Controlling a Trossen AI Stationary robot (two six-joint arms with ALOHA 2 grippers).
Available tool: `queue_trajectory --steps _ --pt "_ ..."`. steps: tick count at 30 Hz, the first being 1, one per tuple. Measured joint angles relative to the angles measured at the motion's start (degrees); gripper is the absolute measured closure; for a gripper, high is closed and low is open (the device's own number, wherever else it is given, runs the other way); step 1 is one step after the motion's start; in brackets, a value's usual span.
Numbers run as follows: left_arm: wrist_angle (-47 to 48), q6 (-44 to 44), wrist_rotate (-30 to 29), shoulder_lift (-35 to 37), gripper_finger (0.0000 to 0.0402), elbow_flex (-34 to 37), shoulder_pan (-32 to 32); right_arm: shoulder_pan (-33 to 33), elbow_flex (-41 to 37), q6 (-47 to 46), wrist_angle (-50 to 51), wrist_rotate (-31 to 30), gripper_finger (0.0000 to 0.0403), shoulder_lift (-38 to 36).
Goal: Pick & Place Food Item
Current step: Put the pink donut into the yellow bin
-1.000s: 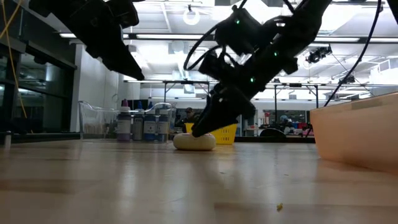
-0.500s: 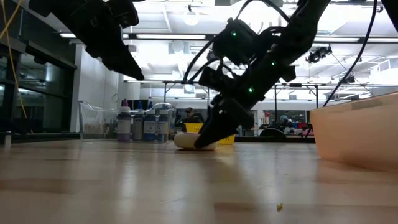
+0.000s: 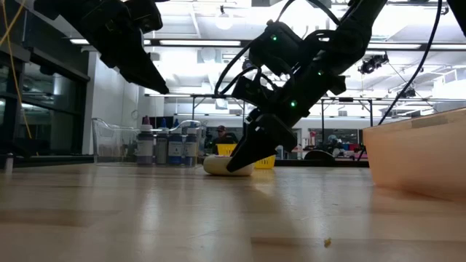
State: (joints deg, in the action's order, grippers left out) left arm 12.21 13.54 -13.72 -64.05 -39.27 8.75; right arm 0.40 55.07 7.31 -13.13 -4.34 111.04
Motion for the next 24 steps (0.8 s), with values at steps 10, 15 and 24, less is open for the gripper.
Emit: queue_trajectory --steps 10,15,24 --pt "0.0 0.0 -0.01 0.0 0.0213 0.0 0.0 0.0 -0.02 0.0 0.0 0.0 0.0288 0.0" --pt "0.0 0.0 0.0 0.0 0.0213 0.0 0.0 0.0 -0.11 -1.16 0.1 -0.02 0.0295 -0.71" --pt "0.02 -0.04 0.0 0.0 0.0213 0.0 0.0 1.85 -0.12 -3.02 1.14 -2.75 0.0296 -8.0"
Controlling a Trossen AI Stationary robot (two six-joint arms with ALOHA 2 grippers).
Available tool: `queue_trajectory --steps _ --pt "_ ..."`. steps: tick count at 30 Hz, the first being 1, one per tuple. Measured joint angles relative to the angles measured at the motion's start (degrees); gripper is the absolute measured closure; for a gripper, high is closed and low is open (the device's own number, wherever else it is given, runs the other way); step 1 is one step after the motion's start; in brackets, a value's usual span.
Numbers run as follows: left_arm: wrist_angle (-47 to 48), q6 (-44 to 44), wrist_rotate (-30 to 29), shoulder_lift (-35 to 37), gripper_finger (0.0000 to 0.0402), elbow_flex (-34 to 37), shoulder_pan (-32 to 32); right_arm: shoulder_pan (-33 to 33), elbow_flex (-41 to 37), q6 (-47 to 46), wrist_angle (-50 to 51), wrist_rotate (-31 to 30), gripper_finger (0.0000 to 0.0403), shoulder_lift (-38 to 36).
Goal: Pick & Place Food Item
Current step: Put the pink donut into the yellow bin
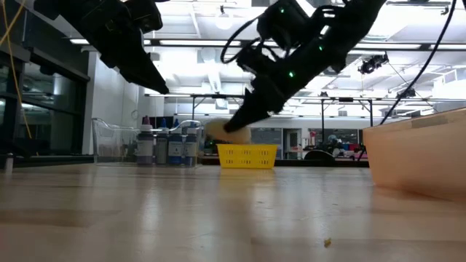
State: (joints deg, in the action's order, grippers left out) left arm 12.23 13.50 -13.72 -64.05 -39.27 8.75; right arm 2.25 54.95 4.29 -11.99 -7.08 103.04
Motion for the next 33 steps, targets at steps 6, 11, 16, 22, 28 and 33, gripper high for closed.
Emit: queue_trajectory --steps 6,11,16,22,28,33 --pt "0.02 -0.02 0.0 0.0 0.0213 0.0 0.02 5.02 0.14 0.0 2.86 -0.86 0.0298 -3.85" --pt "0.34 -0.02 0.0 -0.01 0.0213 0.0 0.02 10.23 1.49 0.0 5.58 0.02 0.0298 -4.26" --pt "0.35 -0.02 0.0 0.0 0.0213 0.0 0.02 14.38 5.39 1.67 8.83 -0.02 0.0298 -4.26" --pt "0.43 -0.02 0.0 0.0 0.0213 0.0 0.02 18.41 8.16 1.44 9.17 2.99 0.0298 -4.33" --pt "1.02 -0.02 0.0 0.0 0.0213 0.0 0.02 21.02 8.16 -0.28 12.06 2.57 0.0298 -4.33" --pt "1.07 -0.02 0.01 -0.01 0.0213 0.0 0.01 21.96 8.14 -1.55 13.04 1.43 0.0298 -4.33"
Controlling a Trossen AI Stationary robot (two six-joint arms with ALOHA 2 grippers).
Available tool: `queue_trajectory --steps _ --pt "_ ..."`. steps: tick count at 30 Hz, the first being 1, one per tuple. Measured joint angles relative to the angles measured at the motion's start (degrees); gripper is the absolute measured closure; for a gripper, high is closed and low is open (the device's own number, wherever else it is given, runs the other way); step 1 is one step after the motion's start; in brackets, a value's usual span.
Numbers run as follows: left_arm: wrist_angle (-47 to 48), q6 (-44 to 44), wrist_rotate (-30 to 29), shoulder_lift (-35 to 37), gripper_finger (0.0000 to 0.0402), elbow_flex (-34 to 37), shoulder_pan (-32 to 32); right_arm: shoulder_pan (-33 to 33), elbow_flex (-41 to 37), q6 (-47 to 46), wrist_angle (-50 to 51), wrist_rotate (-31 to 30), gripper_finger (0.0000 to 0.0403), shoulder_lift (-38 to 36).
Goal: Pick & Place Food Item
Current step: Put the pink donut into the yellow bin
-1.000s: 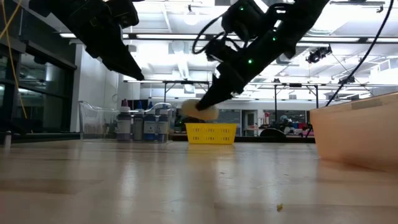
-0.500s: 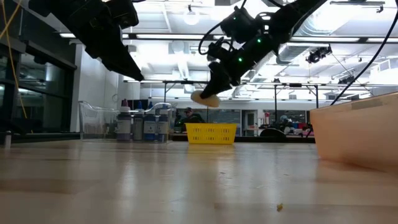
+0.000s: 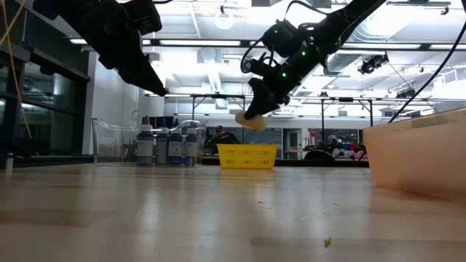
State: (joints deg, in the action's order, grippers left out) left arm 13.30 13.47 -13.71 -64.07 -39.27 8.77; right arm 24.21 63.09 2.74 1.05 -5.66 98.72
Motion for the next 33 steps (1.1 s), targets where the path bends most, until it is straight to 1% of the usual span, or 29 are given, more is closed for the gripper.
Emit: queue_trajectory --steps 5,10,15,18,23,33 --pt "0.0 0.02 0.01 -0.01 0.0213 0.0 0.01 -0.05 0.0 -1.3 -0.06 -0.16 0.0298 0.29" --pt "0.07 0.03 0.0 0.0 0.0213 0.0 0.37 -0.09 -0.04 -1.66 -0.82 -0.3 0.0298 3.78" --pt "0.09 0.03 0.01 -0.01 0.0213 0.0 1.71 -0.08 -0.01 -2.71 -3.12 -4.38 0.0298 5.77" --pt "0.01 0.04 0.02 -0.01 0.0213 0.0 2.48 0.35 -0.02 -3.86 -2.13 -6.22 0.0298 5.88" --pt "0.02 0.04 0.01 -0.01 0.0213 0.0 2.74 1.13 -0.02 -5.9 -0.85 -4.56 0.0298 5.9" --pt "0.02 0.07 0.01 -0.01 0.0213 0.0 2.74 1.05 -0.02 -6.08 0.03 -4.41 0.0298 5.9"
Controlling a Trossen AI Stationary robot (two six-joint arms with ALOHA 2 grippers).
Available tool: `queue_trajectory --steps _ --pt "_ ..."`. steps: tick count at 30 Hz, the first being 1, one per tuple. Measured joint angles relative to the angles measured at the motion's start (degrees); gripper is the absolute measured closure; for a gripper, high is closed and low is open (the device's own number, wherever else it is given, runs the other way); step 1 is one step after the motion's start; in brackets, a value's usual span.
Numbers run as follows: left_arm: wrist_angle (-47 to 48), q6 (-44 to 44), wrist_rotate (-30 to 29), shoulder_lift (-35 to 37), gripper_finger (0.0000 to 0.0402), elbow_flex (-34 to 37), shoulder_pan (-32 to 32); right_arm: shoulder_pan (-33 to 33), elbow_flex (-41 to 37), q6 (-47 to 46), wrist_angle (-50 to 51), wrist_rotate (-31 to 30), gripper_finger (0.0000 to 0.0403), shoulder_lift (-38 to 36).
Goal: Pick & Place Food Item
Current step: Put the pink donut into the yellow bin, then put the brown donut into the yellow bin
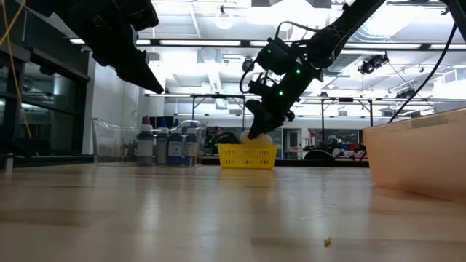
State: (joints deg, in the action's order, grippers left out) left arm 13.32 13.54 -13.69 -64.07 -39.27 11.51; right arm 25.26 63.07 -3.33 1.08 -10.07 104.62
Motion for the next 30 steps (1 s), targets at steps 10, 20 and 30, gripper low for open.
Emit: queue_trajectory --steps 10,20,30 --pt "-0.02 0.0 0.0 0.0 0.0213 0.0 0.0 0.0 0.0 0.07 -0.74 0.0 0.0298 0.0" --pt "-0.02 0.0 -0.02 0.0 0.0213 0.0 0.0 0.04 0.0 0.52 -1.87 -0.09 0.0265 0.0" --pt "-0.02 0.02 -0.02 0.0 0.0213 0.0 0.0 0.04 0.0 0.57 -2.32 -0.31 0.0252 0.0"
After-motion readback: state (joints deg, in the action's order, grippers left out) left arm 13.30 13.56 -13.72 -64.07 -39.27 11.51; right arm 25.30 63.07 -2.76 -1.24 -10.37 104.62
